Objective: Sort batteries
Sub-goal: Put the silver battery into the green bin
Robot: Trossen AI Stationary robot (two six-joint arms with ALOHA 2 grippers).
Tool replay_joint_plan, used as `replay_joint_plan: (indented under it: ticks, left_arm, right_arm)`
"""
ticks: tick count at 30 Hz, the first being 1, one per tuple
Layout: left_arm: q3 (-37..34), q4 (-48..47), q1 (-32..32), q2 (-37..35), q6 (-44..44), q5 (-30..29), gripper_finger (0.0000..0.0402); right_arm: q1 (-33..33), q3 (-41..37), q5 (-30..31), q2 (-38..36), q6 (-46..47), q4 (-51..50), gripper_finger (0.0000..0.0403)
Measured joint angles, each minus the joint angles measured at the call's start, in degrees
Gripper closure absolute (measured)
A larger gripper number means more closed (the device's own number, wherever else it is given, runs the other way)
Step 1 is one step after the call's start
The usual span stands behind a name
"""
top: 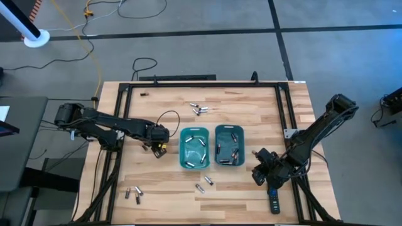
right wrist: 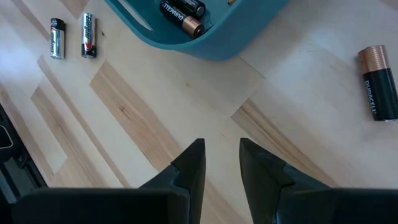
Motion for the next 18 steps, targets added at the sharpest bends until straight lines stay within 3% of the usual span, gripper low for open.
replay_joint_plan:
  ticks: [18]
  left_arm:
    - [-0.1, -3.0, 3.0, 0.0, 1.0, -2.0, 0.0263]
  right_arm:
    - [0.0, 0.0, 0.0, 0.0, 0.1, 0.3, 0.0287]
